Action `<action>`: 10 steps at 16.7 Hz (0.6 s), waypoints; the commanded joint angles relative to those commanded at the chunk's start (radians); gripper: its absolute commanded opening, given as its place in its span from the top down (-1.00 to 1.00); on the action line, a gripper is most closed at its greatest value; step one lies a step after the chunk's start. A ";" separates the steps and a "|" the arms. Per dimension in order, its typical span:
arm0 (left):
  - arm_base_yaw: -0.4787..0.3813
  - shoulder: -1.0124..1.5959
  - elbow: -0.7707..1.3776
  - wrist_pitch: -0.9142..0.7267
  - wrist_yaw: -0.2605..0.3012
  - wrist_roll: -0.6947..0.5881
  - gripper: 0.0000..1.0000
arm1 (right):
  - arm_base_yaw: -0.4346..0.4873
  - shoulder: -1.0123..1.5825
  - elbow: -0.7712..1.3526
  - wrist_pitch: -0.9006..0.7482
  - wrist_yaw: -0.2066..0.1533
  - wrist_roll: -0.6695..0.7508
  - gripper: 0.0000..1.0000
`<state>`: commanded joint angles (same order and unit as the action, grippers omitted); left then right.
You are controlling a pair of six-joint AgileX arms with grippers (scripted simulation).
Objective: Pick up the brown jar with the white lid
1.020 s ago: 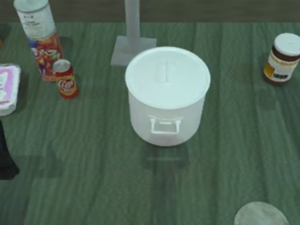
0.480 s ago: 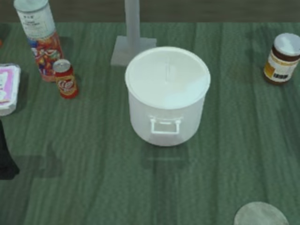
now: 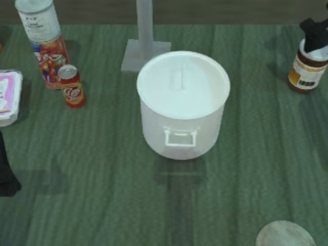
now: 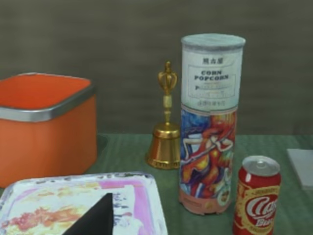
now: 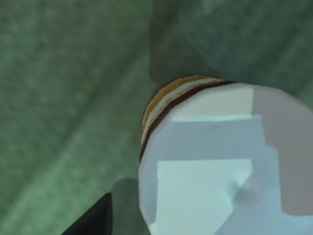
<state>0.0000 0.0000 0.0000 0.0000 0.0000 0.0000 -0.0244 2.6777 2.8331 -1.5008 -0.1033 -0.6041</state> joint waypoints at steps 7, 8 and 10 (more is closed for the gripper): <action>0.000 0.000 0.000 0.000 0.000 0.000 -1.00 | 0.004 0.081 0.068 -0.046 -0.006 -0.019 -1.00; 0.000 0.000 0.000 0.000 0.000 0.000 -1.00 | 0.004 0.081 0.068 -0.046 -0.006 -0.019 -1.00; 0.000 0.000 0.000 0.000 0.000 0.000 -1.00 | -0.001 0.089 0.069 -0.044 -0.005 -0.019 -1.00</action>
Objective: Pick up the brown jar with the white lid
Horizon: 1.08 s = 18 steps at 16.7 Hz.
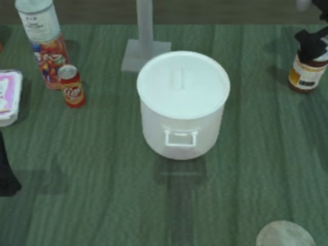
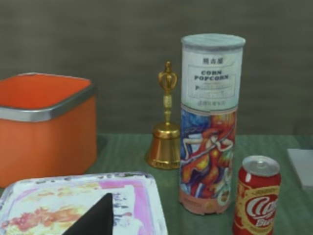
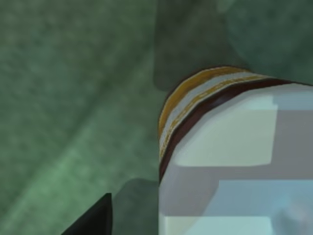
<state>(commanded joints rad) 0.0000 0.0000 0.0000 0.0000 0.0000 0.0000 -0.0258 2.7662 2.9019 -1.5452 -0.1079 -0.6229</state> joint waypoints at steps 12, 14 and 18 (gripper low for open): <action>0.000 0.000 0.000 0.000 0.000 0.000 -1.00 | 0.017 0.234 0.298 -0.060 0.005 0.011 -1.00; 0.000 0.000 0.000 0.000 0.000 0.000 -1.00 | 0.017 0.234 0.298 -0.060 0.005 0.011 -1.00; 0.000 0.000 0.000 0.000 0.000 0.000 -1.00 | 0.017 0.234 0.298 -0.060 0.005 0.011 -0.40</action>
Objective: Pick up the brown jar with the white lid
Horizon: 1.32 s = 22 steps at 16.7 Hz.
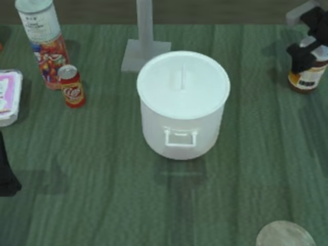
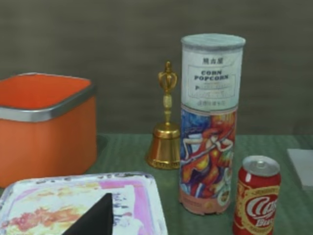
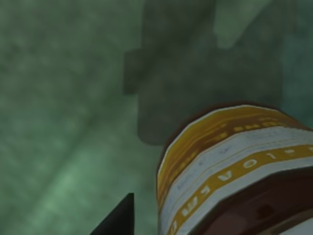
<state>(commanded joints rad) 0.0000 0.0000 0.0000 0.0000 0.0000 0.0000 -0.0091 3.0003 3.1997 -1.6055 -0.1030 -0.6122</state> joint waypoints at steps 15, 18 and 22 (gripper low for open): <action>0.000 0.000 0.000 0.000 0.000 0.000 -1.00 | 0.000 0.000 0.000 0.000 0.000 0.000 1.00; 0.000 0.000 0.000 0.000 0.000 0.000 -1.00 | -0.004 0.000 0.000 0.000 0.000 0.002 1.00; 0.000 0.000 0.000 0.000 0.000 0.000 -1.00 | 0.000 -0.060 -0.067 0.026 -0.002 -0.001 1.00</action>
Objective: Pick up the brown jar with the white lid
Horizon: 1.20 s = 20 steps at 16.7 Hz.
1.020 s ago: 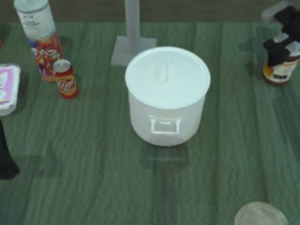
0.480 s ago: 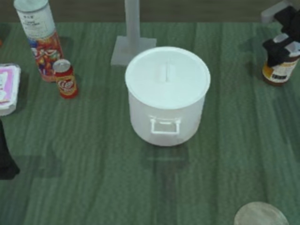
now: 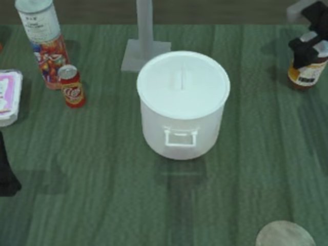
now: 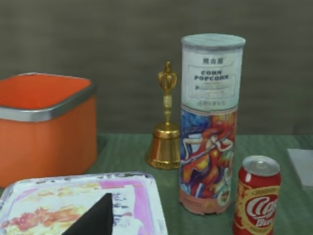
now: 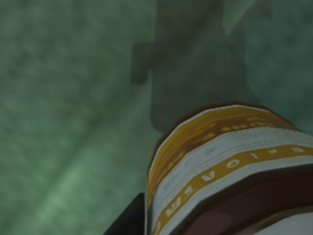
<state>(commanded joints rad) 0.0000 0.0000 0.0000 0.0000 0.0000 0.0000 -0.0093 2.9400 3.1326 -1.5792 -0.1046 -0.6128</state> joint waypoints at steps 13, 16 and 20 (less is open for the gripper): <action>0.000 0.000 0.000 0.000 0.000 0.000 -1.00 | 0.007 -0.663 -0.985 0.269 -0.008 0.005 1.00; 0.000 0.000 0.000 0.000 0.000 0.000 -1.00 | 0.010 -0.777 -1.126 0.316 -0.010 0.003 1.00; 0.000 0.000 0.000 0.000 0.000 0.000 -1.00 | 0.011 -0.818 -1.172 0.334 -0.010 0.001 1.00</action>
<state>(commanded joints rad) 0.0000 0.0000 0.0000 0.0000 0.0000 0.0000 0.0016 2.1216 1.9608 -1.2456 -0.1149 -0.6114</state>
